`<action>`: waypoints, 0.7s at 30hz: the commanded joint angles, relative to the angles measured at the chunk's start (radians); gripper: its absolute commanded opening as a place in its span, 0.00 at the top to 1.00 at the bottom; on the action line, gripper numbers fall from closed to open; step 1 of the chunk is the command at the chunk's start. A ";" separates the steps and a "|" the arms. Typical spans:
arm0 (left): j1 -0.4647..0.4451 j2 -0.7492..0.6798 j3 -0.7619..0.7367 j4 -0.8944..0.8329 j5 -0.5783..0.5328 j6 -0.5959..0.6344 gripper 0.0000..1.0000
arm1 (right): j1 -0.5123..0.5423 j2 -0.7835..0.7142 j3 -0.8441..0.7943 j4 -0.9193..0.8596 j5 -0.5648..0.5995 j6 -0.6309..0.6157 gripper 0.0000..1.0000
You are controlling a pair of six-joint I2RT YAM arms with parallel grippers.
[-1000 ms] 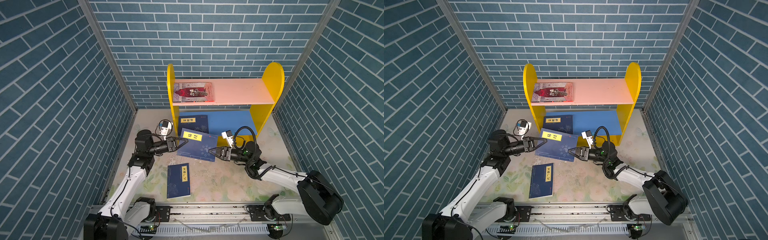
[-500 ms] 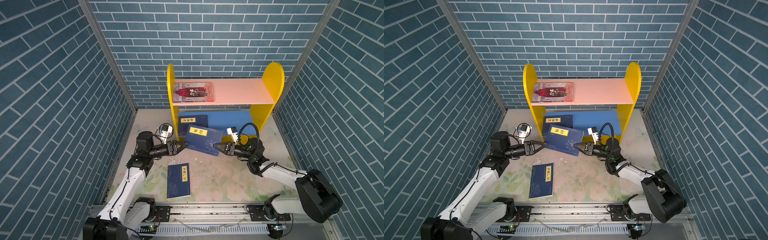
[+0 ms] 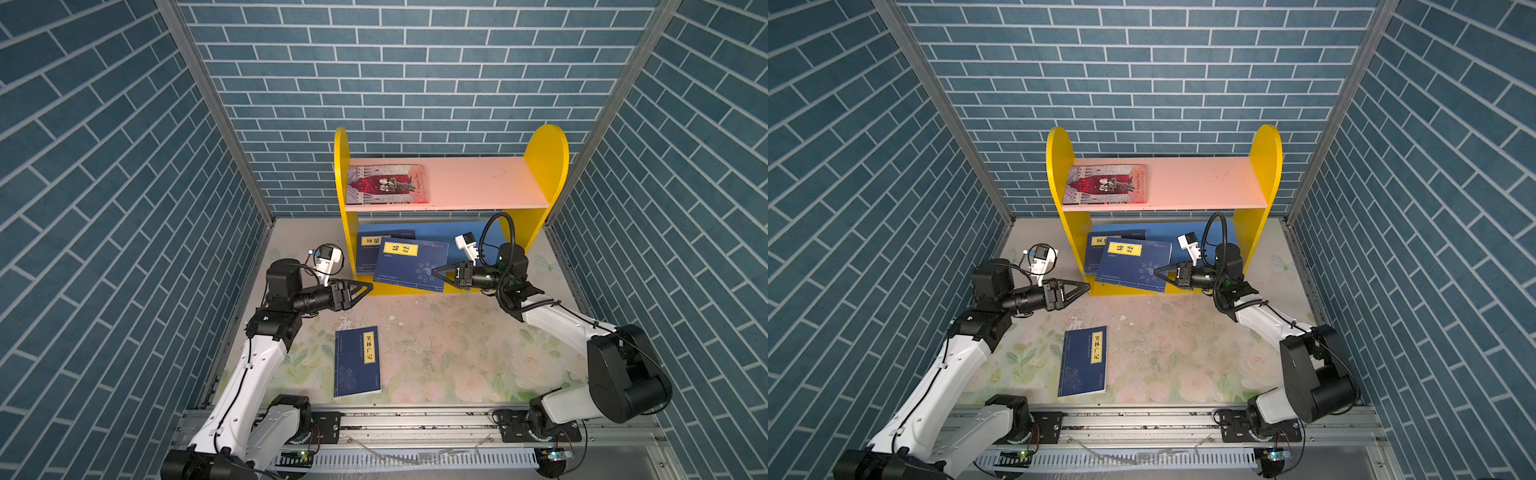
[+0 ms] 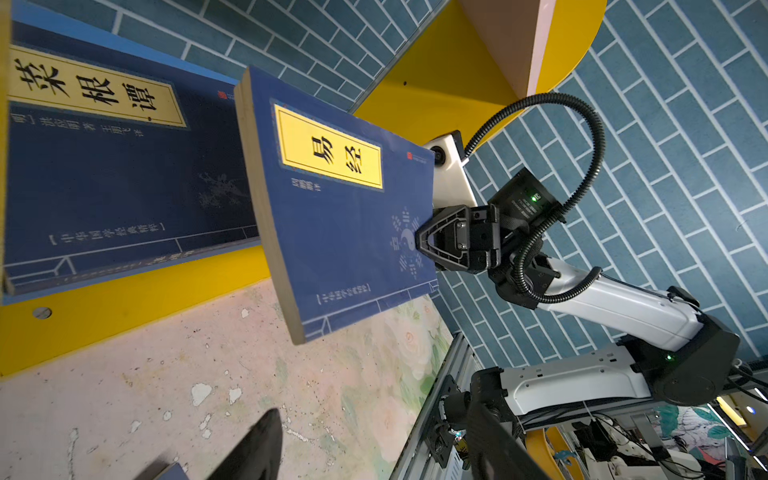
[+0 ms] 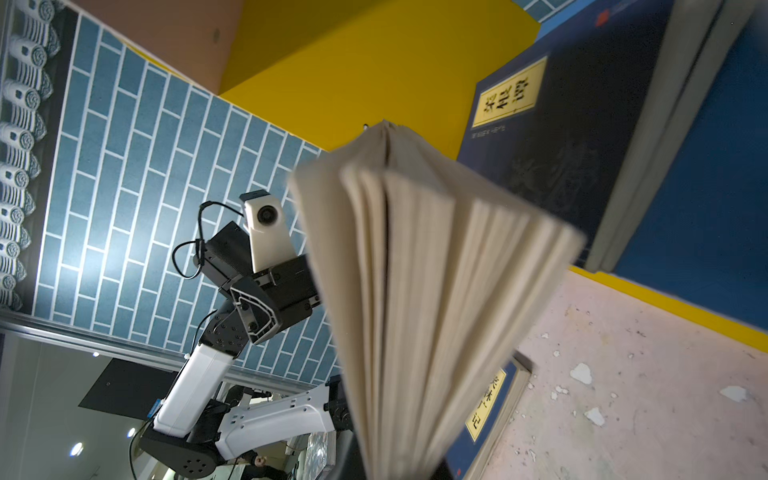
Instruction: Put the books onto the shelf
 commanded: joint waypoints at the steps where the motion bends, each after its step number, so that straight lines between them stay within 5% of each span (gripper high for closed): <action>1: 0.006 -0.011 0.020 -0.029 0.009 0.029 0.29 | -0.025 0.053 0.059 -0.006 -0.085 -0.053 1.00; 21: 0.006 -0.013 0.011 0.017 0.043 0.024 0.28 | -0.069 0.309 0.272 -0.017 -0.205 -0.054 1.00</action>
